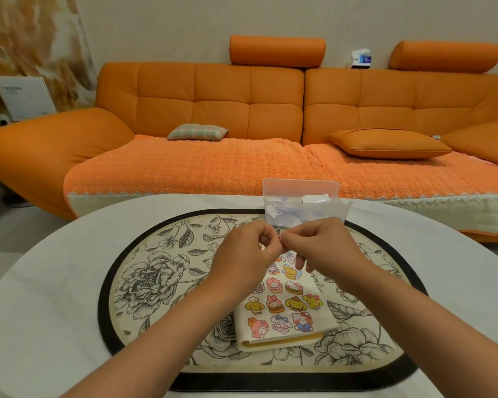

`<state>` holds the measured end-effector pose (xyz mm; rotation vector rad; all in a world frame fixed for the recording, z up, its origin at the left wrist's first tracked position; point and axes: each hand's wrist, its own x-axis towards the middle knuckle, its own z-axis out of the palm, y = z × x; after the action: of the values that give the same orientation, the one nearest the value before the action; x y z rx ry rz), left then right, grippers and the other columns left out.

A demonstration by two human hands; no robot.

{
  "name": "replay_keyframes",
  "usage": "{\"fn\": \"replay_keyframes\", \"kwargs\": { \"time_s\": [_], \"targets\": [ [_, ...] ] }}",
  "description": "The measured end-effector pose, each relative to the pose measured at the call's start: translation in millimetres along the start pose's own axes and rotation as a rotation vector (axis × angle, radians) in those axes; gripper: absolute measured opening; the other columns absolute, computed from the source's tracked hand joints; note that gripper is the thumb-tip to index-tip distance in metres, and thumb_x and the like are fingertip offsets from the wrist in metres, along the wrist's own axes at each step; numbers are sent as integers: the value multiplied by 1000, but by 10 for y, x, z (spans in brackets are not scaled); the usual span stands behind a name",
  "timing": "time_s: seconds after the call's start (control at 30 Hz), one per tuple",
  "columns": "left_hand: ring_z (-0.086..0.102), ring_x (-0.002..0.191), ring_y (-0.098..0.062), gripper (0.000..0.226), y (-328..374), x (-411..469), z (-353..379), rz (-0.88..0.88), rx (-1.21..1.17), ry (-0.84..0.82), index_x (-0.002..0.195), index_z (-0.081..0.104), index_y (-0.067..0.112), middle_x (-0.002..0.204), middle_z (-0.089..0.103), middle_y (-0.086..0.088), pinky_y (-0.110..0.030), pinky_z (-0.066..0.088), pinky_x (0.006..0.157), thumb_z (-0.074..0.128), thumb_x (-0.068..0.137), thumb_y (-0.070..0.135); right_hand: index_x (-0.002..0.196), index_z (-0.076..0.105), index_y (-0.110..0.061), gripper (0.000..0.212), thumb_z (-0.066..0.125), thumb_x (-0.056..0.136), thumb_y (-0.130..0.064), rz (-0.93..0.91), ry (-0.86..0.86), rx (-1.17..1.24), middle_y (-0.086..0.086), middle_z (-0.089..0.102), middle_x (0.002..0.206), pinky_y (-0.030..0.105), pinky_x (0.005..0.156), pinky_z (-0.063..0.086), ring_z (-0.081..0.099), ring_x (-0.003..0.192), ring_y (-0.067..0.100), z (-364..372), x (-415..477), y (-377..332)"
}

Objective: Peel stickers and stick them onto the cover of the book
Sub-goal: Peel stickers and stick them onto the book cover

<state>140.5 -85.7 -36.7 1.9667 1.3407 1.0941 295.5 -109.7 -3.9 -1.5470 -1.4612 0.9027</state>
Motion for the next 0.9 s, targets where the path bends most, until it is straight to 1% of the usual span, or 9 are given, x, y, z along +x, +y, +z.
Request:
{"fn": "replay_keyframes", "kwargs": {
  "time_s": [0.1,0.2,0.37,0.5,0.6,0.63,0.7,0.8,0.9],
  "targets": [
    [63,69,-15,14,7,11,-20,-20,4,7,80,65,26,74,68,8,-46,55,68,62,93,28,78,80,-14,17,67,88,-16,8,-19,45,13,70,63,23,45,43,51,46,14,4,0,-19],
    [66,64,-16,17,29,24,-54,-61,-65,-2,80,67,26,76,70,7,-43,56,62,60,95,30,81,80,-13,17,66,89,-13,-18,-14,87,4,75,73,27,49,45,54,49,14,-3,10,-41],
    [70,73,-11,13,46,32,-74,-87,-153,21,77,72,34,79,74,12,-42,58,62,66,89,34,73,81,-25,21,68,90,-25,-104,44,18,11,67,55,35,54,42,47,49,21,-41,44,-8],
    [71,67,-14,14,63,15,-69,-119,-170,5,77,74,30,78,75,8,-42,59,61,67,89,30,74,79,-25,23,67,93,-26,-161,50,-82,3,64,49,25,46,40,46,39,10,-28,31,-3],
    [63,71,-6,8,55,15,-87,-56,-33,117,89,62,34,89,66,16,-34,55,63,68,87,40,77,76,-20,23,64,96,-24,-184,64,-119,-7,62,47,17,39,35,44,35,2,-18,25,-5],
    [59,76,-4,15,46,26,-101,-16,12,141,95,58,35,94,61,17,-29,51,66,69,87,41,76,75,-20,24,63,97,-25,-188,61,-128,-5,62,47,18,39,35,44,35,3,-19,31,2],
    [60,83,-1,20,35,66,-139,-12,-31,79,103,58,36,101,61,17,-24,50,70,71,88,39,74,73,-22,26,62,97,-26,-189,40,-137,0,62,48,20,39,35,42,35,5,-26,36,10],
    [66,64,-7,4,41,97,-167,-96,-252,-42,91,70,28,83,74,5,-30,55,63,72,90,25,77,73,-18,26,59,99,-24,-194,5,-156,-5,59,48,17,39,33,43,36,2,-31,44,28],
    [62,57,-6,4,24,85,-142,-74,-235,-44,86,73,24,73,73,4,-33,56,61,74,89,22,81,73,-23,21,60,98,-23,-246,8,-260,-17,58,50,16,43,34,46,43,2,-9,45,71]
  ]
}}
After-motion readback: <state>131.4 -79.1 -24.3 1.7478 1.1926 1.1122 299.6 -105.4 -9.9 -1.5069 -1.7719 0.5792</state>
